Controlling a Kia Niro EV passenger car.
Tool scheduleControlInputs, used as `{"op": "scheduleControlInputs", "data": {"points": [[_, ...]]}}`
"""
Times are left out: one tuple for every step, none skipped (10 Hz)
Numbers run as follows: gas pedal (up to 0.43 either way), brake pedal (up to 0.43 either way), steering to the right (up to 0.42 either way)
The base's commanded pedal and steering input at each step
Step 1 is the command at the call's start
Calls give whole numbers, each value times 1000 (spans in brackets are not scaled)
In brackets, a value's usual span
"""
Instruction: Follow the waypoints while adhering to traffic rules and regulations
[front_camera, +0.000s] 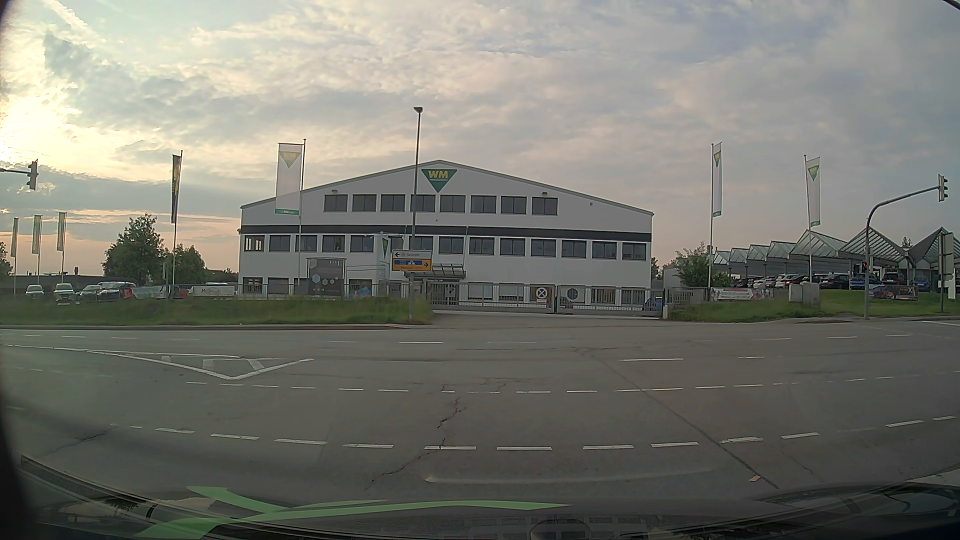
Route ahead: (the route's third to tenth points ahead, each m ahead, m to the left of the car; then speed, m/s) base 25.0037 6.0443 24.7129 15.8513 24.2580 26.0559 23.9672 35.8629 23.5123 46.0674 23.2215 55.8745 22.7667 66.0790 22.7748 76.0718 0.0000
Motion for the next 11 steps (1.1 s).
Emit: {"op": "scheduleControlInputs", "data": {"points": [[0,384,-25],[0,384,-25],[0,384,-25],[0,384,-25],[0,384,-25],[0,384,-25],[0,384,-25],[0,384,-25],[0,384,-25],[0,384,-25],[0,384,-25]]}}
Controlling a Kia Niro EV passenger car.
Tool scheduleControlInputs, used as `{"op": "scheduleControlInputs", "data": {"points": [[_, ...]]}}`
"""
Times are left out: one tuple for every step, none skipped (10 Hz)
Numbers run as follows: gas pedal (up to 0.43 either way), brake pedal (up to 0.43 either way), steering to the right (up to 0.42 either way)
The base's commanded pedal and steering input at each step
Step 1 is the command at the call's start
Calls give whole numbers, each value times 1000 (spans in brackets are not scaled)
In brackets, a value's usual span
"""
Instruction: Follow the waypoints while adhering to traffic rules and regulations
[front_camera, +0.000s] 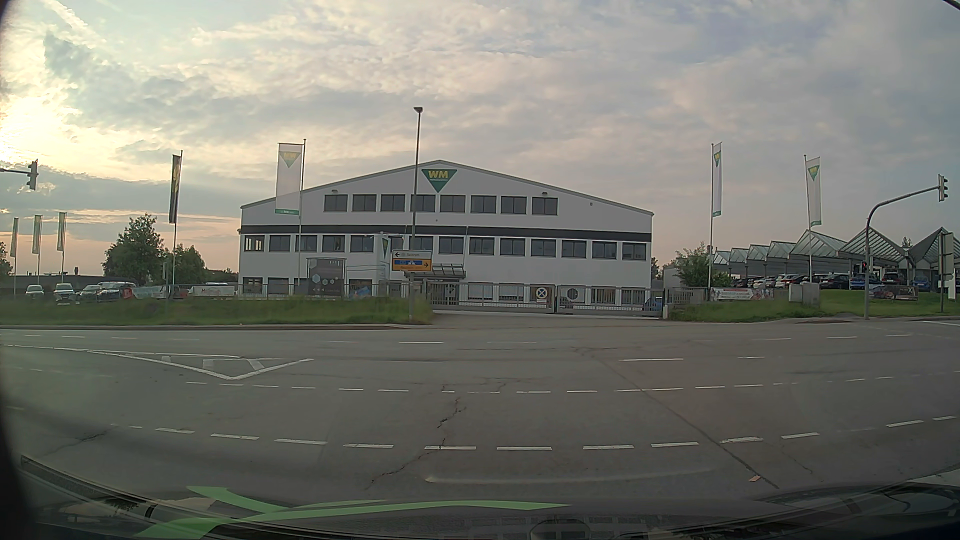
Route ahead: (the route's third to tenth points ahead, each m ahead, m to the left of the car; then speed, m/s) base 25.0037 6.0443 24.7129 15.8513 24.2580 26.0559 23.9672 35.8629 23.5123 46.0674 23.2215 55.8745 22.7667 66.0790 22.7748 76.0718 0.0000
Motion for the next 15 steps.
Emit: {"op": "scheduleControlInputs", "data": {"points": [[0,384,-25],[0,384,-25],[0,384,-25],[0,384,-25],[0,384,-25],[0,384,-25],[0,384,-25],[0,384,-25],[0,384,-25],[0,384,-25],[0,384,-25],[0,384,-25],[0,384,-25],[0,384,-25],[0,384,-25]]}}
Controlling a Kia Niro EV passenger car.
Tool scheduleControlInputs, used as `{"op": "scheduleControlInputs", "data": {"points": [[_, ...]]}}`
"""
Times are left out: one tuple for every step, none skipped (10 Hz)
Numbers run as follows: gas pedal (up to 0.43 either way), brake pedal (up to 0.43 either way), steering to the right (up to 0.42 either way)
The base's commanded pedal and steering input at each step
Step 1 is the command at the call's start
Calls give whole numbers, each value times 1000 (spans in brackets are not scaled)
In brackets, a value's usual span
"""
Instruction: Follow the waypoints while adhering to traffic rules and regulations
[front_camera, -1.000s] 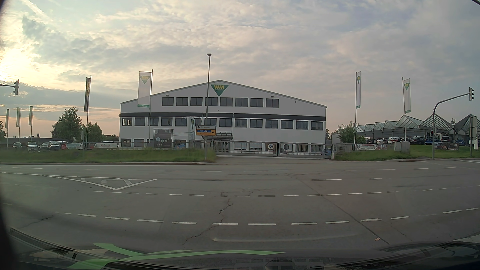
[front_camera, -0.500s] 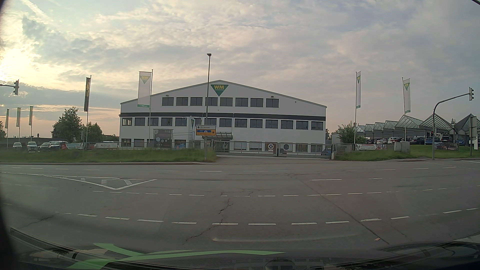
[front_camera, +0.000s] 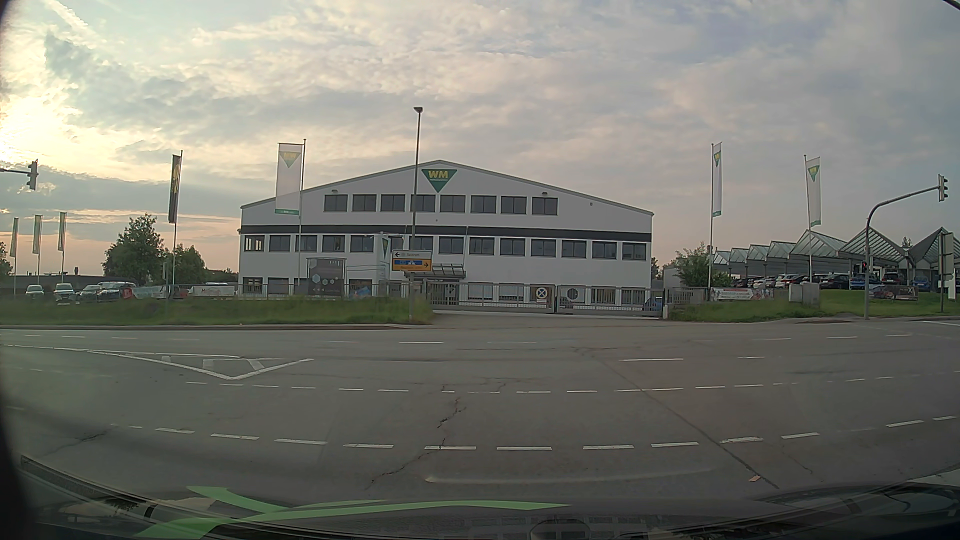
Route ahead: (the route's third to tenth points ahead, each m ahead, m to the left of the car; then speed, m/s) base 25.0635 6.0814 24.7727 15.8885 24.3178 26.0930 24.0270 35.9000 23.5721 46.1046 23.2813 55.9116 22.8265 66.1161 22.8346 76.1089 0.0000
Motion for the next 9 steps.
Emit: {"op": "scheduleControlInputs", "data": {"points": [[0,384,-25],[0,384,-25],[0,384,-25],[0,384,-25],[0,384,-25],[0,384,-25],[0,384,-25],[0,384,-25],[0,384,-25]]}}
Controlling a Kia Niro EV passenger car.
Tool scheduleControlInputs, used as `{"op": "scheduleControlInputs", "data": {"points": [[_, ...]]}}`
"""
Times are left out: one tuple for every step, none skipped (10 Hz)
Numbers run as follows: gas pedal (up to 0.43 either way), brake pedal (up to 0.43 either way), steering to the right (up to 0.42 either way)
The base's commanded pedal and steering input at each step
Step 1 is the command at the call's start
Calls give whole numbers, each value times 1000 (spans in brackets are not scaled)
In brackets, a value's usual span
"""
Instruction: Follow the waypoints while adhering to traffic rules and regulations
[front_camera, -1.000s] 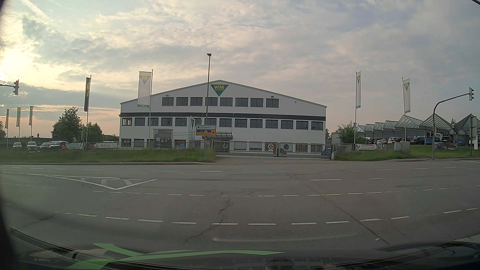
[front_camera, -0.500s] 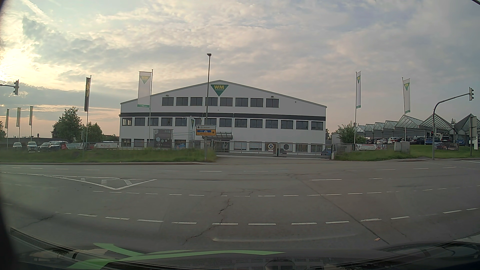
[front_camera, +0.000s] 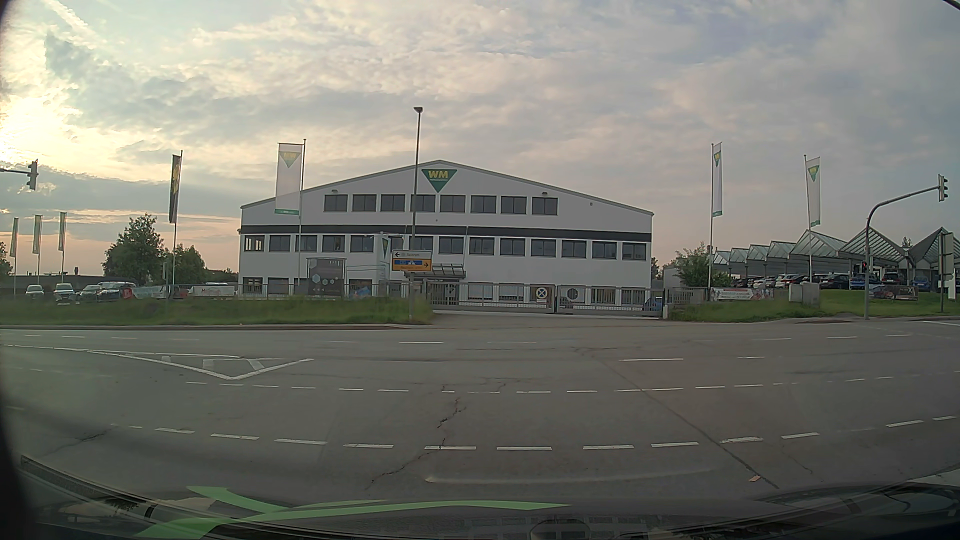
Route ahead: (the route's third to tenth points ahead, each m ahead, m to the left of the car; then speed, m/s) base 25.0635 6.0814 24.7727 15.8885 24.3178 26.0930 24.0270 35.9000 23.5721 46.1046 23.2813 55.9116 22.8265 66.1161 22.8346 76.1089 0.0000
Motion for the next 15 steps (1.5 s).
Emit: {"op": "scheduleControlInputs", "data": {"points": [[0,384,-25],[0,384,-25],[0,384,-25],[0,384,-25],[0,384,-25],[0,384,-25],[0,384,-25],[0,384,-25],[0,384,-25],[0,384,-25],[0,384,-25],[0,384,-25],[0,384,-25],[0,384,-25],[0,384,-25]]}}
